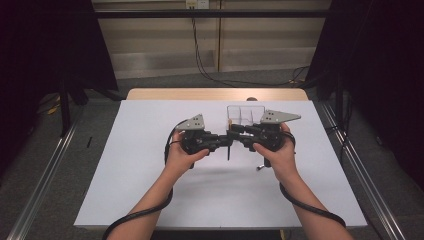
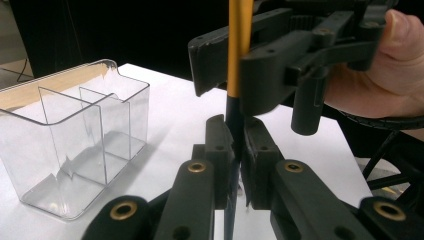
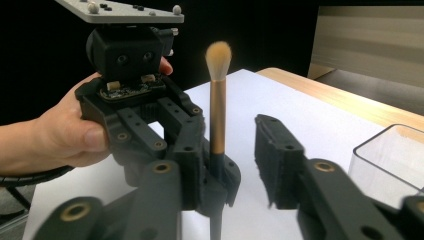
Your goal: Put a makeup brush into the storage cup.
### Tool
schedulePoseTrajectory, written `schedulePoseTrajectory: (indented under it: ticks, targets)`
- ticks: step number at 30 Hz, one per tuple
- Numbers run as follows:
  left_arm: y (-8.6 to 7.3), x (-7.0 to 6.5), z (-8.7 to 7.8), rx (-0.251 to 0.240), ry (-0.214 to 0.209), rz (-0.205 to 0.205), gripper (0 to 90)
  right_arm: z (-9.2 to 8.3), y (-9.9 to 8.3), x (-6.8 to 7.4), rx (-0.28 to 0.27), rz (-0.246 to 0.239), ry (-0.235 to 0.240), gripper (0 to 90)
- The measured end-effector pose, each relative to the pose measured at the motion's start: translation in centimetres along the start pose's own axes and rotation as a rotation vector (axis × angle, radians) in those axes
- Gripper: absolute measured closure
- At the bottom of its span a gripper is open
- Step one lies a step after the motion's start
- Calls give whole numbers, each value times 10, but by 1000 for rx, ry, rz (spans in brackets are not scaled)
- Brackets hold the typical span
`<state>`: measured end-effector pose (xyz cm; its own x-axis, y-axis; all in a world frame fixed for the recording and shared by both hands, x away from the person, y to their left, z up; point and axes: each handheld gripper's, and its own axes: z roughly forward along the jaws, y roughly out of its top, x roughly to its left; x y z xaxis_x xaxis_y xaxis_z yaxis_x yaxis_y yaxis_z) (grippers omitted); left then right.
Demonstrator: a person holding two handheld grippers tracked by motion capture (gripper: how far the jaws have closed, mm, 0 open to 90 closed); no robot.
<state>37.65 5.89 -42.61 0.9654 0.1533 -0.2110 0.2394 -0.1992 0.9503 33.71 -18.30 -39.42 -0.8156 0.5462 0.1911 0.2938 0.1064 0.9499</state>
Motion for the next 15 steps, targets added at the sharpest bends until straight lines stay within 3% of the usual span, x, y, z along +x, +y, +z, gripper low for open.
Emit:
schedulePoseTrajectory:
  ticks: [6, 11, 15]
  targets:
    - [0, -1, 1, 1, 8, 7, 832, 3, 1, 1, -2, 1, 26, 840]
    - [0, 0, -1, -3, 2, 9, 824, 4, 2, 1, -3, 0, 33, 847]
    - [-1, 0, -2, -5, 1, 8, 754, 3, 2, 0, -13, -2, 32, 848]
